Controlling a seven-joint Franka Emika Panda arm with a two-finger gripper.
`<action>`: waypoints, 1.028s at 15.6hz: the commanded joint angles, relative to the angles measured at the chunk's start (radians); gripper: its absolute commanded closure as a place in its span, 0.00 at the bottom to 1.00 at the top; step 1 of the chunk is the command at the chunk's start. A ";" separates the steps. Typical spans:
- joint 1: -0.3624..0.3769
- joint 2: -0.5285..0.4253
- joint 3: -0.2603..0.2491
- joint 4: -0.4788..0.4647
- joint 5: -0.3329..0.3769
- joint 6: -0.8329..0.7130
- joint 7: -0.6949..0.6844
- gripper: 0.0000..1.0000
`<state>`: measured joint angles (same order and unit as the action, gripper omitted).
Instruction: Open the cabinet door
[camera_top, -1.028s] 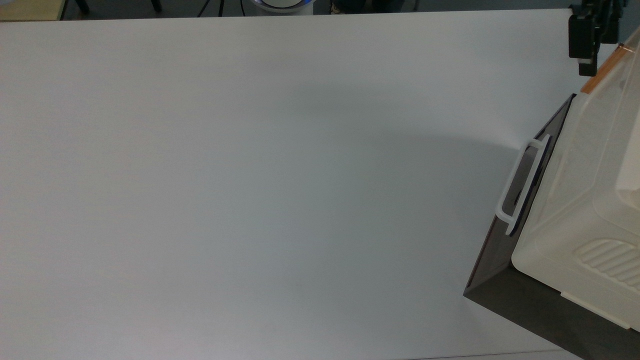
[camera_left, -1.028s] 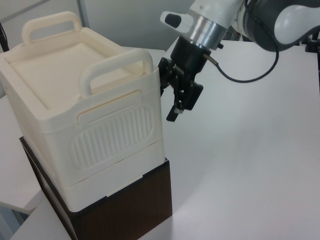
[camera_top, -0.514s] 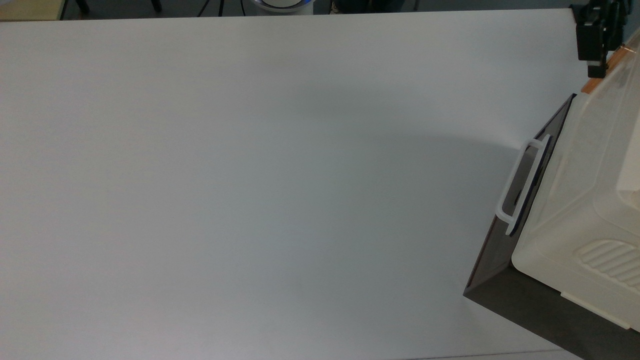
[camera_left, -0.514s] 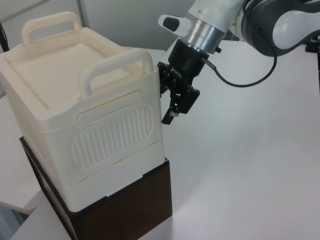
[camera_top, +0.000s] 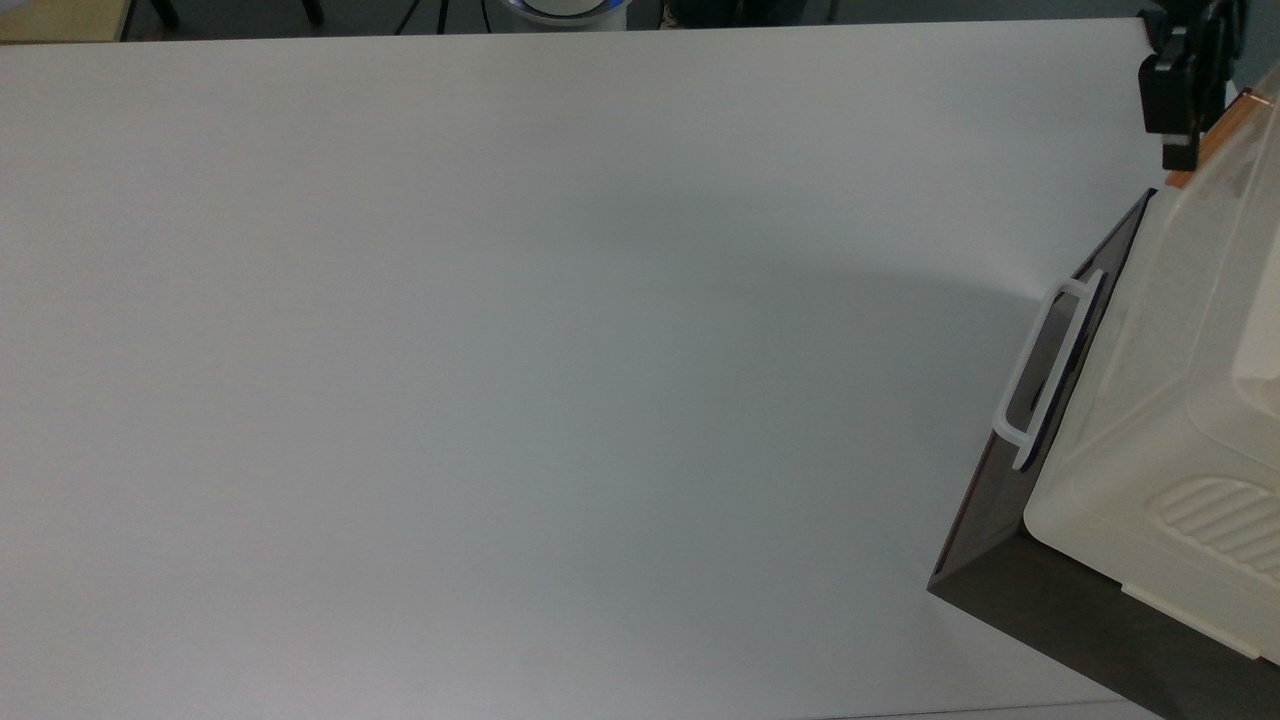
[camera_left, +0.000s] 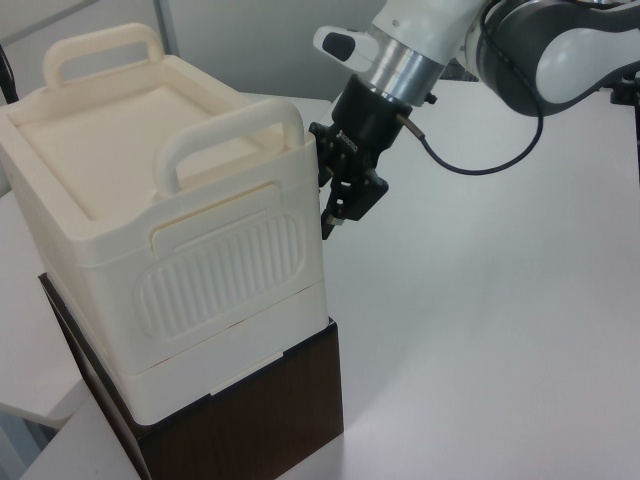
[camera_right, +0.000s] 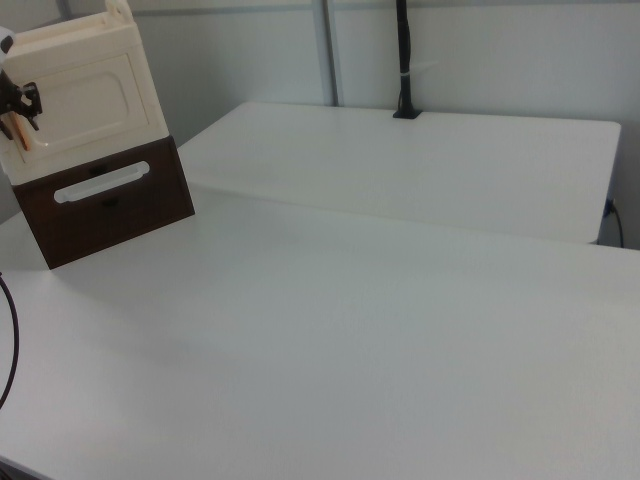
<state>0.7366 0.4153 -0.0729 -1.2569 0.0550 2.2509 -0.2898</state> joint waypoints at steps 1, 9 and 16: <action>0.004 0.034 -0.013 0.027 -0.015 0.038 -0.014 0.51; 0.009 0.036 -0.010 0.027 -0.015 0.038 -0.019 0.75; 0.017 0.025 -0.007 0.017 -0.014 0.032 -0.014 0.91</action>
<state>0.7460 0.4229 -0.0718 -1.2568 0.0499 2.2527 -0.2967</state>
